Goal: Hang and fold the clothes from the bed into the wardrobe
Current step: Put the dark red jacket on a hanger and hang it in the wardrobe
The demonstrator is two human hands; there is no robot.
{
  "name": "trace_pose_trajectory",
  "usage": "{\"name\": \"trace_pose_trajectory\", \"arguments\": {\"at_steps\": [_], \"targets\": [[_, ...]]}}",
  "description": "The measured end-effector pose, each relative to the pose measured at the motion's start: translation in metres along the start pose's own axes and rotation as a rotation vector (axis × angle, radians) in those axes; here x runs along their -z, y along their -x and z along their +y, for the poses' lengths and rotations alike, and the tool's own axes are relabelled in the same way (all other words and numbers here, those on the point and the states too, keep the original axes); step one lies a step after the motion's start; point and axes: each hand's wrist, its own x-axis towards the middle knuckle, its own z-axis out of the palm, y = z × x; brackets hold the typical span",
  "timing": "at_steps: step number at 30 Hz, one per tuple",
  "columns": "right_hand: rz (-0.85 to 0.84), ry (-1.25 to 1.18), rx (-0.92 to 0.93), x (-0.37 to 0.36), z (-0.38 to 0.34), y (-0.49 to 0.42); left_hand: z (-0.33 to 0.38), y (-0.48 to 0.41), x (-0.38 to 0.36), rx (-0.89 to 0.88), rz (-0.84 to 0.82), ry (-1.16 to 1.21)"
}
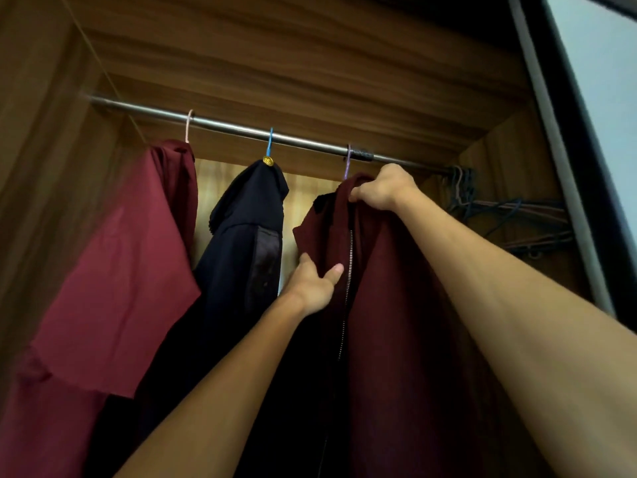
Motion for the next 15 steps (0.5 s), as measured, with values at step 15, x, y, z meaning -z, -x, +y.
{"name": "trace_pose_trajectory", "arguments": {"at_steps": [15], "targets": [[0.216, 0.286, 0.093, 0.053, 0.024, 0.173, 0.016, 0.178, 0.006, -0.24, -0.068, -0.016]]}}
